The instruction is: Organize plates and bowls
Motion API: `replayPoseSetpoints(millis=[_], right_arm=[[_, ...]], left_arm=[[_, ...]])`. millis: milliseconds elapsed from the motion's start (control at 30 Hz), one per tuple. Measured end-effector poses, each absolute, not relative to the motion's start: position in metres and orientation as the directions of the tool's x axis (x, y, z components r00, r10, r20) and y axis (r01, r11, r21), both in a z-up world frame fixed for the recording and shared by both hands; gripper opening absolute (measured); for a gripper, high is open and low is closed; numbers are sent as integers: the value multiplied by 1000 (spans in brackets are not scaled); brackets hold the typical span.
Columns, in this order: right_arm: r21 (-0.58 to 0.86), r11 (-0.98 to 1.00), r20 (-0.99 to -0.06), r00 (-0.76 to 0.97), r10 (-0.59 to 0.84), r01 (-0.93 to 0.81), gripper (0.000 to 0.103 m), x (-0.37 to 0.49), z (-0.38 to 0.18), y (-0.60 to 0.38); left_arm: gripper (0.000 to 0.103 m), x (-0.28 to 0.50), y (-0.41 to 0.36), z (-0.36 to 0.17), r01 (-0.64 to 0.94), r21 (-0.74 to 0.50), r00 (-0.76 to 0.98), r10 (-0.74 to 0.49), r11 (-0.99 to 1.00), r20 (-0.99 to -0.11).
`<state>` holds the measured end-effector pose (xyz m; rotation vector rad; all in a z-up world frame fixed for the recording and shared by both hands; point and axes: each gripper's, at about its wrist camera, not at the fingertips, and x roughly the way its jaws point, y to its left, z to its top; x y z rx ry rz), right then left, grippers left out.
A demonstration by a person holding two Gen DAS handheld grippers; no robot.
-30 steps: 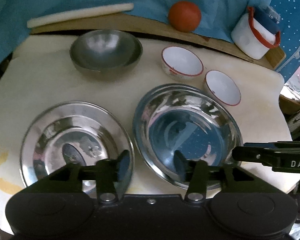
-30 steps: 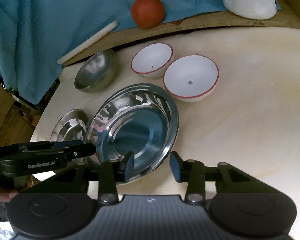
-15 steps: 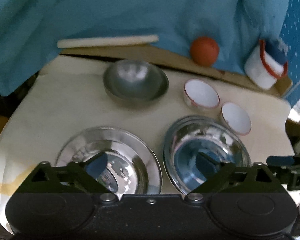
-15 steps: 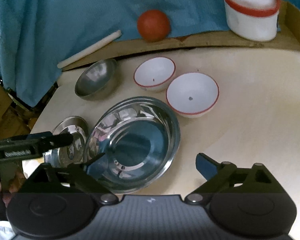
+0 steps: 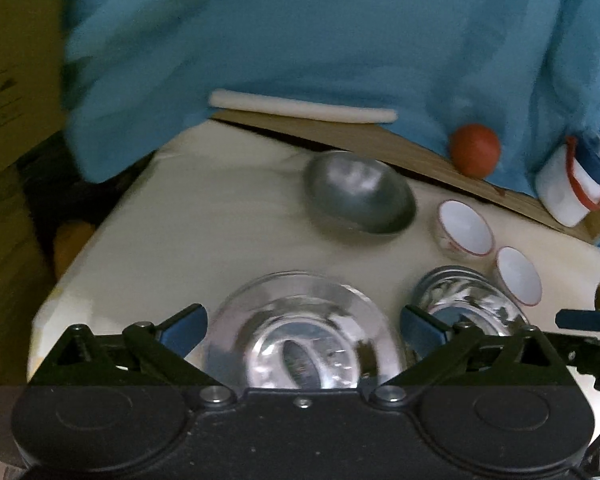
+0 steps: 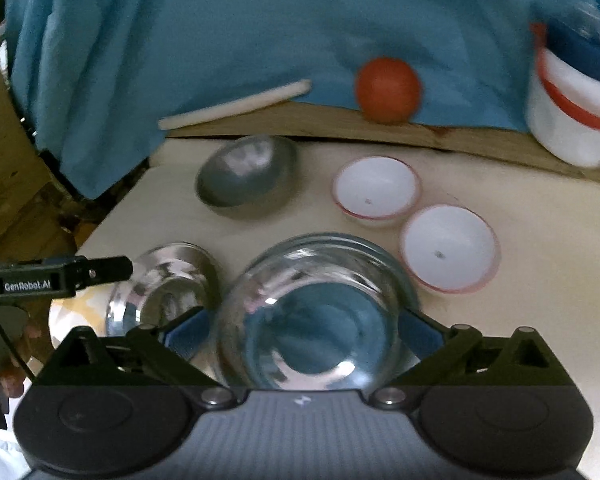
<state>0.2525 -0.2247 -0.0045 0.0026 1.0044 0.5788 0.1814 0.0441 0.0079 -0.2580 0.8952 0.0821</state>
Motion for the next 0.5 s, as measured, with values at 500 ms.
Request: replayPoseSetpoints(millis=[500], right_arm=[[164,731,-815,326,479,-662,102,256,-8,-130]], left_arm=[[102,153,95,-30,-194,-313,533,-167,930,-829]])
